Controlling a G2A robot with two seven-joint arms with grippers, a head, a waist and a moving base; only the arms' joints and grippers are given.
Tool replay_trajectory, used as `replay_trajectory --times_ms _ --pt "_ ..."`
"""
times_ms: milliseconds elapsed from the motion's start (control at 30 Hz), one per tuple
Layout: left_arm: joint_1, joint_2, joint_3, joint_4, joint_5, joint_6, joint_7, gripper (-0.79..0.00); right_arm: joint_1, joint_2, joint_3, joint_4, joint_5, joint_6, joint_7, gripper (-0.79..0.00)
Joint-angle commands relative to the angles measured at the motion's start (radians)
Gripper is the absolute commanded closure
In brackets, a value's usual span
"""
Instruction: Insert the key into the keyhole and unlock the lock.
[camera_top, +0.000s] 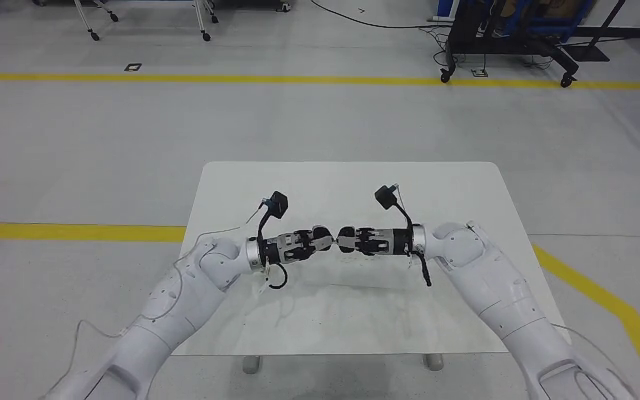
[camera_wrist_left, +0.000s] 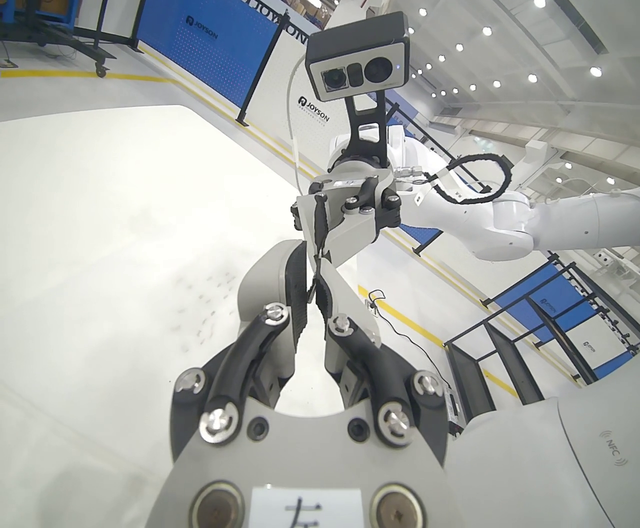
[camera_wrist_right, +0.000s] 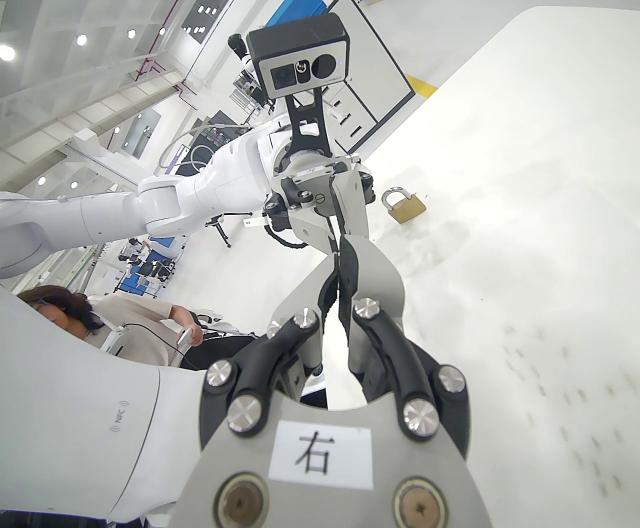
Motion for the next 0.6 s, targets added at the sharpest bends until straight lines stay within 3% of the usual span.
replay_trajectory --times_ms 0,33,333,433,533,567 --pt "-0.005 0.0 -0.001 0.003 0.044 0.0 0.021 -0.379 0.001 0.0 0.001 0.008 0.007 -0.013 -0.007 0.0" --pt "-0.005 0.001 -0.002 0.001 0.062 0.0 0.038 -0.785 0.001 0.001 0.004 0.011 0.012 -0.022 -0.012 0.0" --pt "0.046 0.036 -0.106 -0.006 0.352 0.015 0.259 -0.785 -0.07 0.043 0.133 -0.022 0.023 -0.149 -0.077 0.0" --pt "0.111 0.062 -0.169 -0.114 0.504 0.101 0.309 -0.785 -0.12 0.064 0.204 -0.049 0.026 -0.187 -0.116 0.0" --pt "0.238 0.102 -0.263 -0.307 0.611 0.147 0.327 -0.785 -0.161 0.081 0.255 -0.064 0.032 -0.213 -0.142 0.0" --pt "0.286 0.118 -0.309 -0.378 0.671 0.208 0.303 -0.785 -0.17 0.084 0.263 -0.067 0.037 -0.217 -0.145 0.0"
